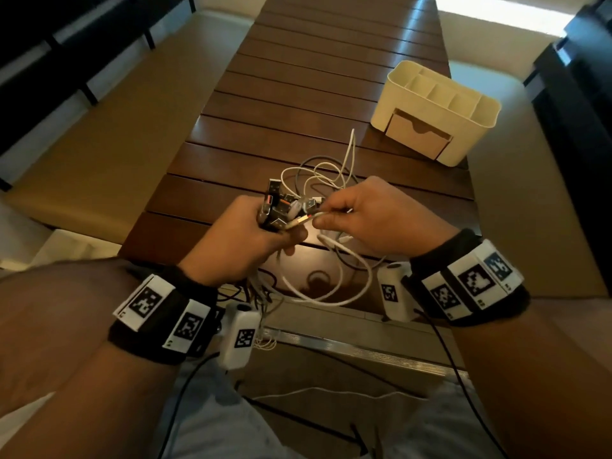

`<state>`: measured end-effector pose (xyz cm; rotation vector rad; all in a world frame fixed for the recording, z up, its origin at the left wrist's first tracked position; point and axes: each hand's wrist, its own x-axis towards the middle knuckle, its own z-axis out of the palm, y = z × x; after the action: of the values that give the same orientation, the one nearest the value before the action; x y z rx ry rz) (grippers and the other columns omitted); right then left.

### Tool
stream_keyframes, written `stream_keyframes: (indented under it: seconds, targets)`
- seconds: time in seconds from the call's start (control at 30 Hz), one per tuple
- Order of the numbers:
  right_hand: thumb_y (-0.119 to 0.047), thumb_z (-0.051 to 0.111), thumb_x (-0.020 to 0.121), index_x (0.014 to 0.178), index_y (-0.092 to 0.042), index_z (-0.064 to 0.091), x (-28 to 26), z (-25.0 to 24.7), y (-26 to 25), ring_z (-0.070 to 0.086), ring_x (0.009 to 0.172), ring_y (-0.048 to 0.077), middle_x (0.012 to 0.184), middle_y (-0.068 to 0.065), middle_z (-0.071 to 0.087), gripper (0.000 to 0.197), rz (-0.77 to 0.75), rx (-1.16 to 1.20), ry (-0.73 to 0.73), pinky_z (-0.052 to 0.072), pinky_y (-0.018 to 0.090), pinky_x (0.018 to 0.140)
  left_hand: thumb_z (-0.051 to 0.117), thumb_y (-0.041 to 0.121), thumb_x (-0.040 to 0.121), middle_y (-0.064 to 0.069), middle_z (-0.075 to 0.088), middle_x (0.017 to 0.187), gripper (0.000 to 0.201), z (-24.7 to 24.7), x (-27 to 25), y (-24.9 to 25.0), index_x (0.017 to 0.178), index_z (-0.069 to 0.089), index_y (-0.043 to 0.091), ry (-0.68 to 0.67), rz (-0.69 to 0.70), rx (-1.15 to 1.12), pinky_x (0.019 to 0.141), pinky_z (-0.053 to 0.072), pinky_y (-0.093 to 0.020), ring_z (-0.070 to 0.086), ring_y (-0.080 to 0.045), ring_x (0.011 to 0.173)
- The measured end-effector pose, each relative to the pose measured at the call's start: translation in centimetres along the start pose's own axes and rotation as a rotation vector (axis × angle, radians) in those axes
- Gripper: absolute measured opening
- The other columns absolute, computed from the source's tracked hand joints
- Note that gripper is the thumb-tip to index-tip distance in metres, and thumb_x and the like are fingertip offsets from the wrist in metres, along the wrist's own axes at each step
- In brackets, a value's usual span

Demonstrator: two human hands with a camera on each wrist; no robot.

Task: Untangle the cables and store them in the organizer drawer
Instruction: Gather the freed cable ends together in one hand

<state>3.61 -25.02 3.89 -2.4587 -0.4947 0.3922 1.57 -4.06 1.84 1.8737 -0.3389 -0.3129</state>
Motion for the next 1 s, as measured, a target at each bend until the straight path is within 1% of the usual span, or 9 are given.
stream_keyframes:
  seconds: [0.17,0.3,0.4,0.53,0.63,0.77,0.87,0.93,1.0]
  targets:
    - [-0.042,0.06,0.095,0.094,-0.027,0.07,-0.2,-0.3,0.3,0.064,0.076,0.014,0.082,-0.004,0.067,0.018,0.047,-0.047,-0.018,0.053,0.03,0.069,0.078,0.005,0.078,0.001,0.052,0.05,0.024,-2.9,-0.7,0.0,0.07,0.059,0.017,0.102,0.025,-0.194,0.044,0.039,-0.021,0.045,-0.014,0.044]
    - [-0.042,0.053,0.099,0.1,-0.027,0.068,-1.0,-2.3,1.8,0.056,0.078,0.007,0.082,-0.008,0.06,0.021,0.202,-0.219,-0.052,0.039,0.025,0.063,0.073,0.007,0.071,-0.004,0.038,0.048,0.022,-7.1,-1.7,-1.7,0.072,0.051,0.008,0.14,-0.011,-0.549,0.04,0.034,-0.02,0.037,-0.013,0.04]
    - [-0.042,0.055,0.097,0.093,-0.027,0.071,-1.5,-3.5,1.6,0.054,0.077,-0.002,0.082,-0.014,0.063,0.022,0.208,-0.121,-0.1,0.035,0.023,0.064,0.081,0.007,0.071,-0.007,0.053,0.054,0.025,-8.1,-2.0,-2.8,0.067,0.057,0.011,0.089,-0.07,-0.282,0.044,0.038,-0.022,0.047,-0.014,0.043]
    - [-0.046,0.06,0.091,0.092,-0.034,0.077,-1.7,-3.4,0.8,0.059,0.104,-0.005,0.105,-0.021,0.071,0.021,0.172,-0.021,-0.193,0.042,0.026,0.093,0.077,0.026,0.067,-0.013,0.063,0.061,0.019,-6.9,-1.9,-2.6,0.066,0.064,0.012,-0.069,-0.148,-0.053,0.055,0.049,-0.027,0.058,-0.024,0.055]
    - [-0.052,0.06,0.09,0.092,-0.035,0.079,-2.1,-2.7,-0.2,0.059,0.108,-0.009,0.106,-0.028,0.07,0.025,0.133,0.048,-0.258,0.039,0.029,0.103,0.081,0.019,0.073,-0.014,0.066,0.061,0.025,-6.5,-2.0,-2.2,0.08,0.064,0.001,-0.035,-0.149,-0.085,0.055,0.052,-0.023,0.062,-0.02,0.056]
    - [-0.057,0.057,0.089,0.097,-0.039,0.077,-2.7,-1.0,-1.7,0.06,0.109,-0.006,0.108,-0.027,0.07,0.028,0.067,0.001,-0.411,0.039,0.041,0.109,0.07,0.02,0.074,-0.013,0.066,0.063,0.004,-5.9,-2.4,-1.3,0.075,0.07,0.017,0.005,-0.12,-0.158,0.056,0.053,-0.024,0.063,-0.019,0.057]
    - [-0.052,0.057,0.092,0.101,-0.036,0.077,-3.5,2.1,-2.8,0.059,0.096,-0.014,0.108,-0.029,0.069,0.027,0.027,0.038,-0.535,0.041,0.031,0.1,0.067,0.02,0.082,-0.005,0.068,0.066,0.006,-5.6,-2.4,-1.8,0.081,0.068,0.014,0.18,-0.087,-0.249,0.06,0.054,-0.024,0.064,-0.015,0.058]
    - [-0.047,0.061,0.093,0.104,-0.033,0.077,-4.2,4.1,-3.3,0.057,0.067,-0.007,0.106,-0.027,0.071,0.024,0.046,0.106,-0.588,0.042,0.021,0.072,0.068,0.023,0.088,-0.004,0.071,0.069,0.01,-6.1,-2.2,-2.1,0.084,0.071,0.015,0.366,-0.097,-0.32,0.071,0.053,-0.032,0.065,-0.017,0.063]
    - [-0.042,0.065,0.092,0.111,-0.032,0.075,-4.5,5.4,-3.5,0.047,0.052,0.001,0.098,-0.031,0.07,0.024,0.064,0.113,-0.609,0.036,0.018,0.055,0.069,0.025,0.091,-0.007,0.071,0.071,0.012,-6.6,-2.3,-2.4,0.083,0.074,0.016,0.402,-0.11,-0.306,0.074,0.049,-0.039,0.063,-0.021,0.066]
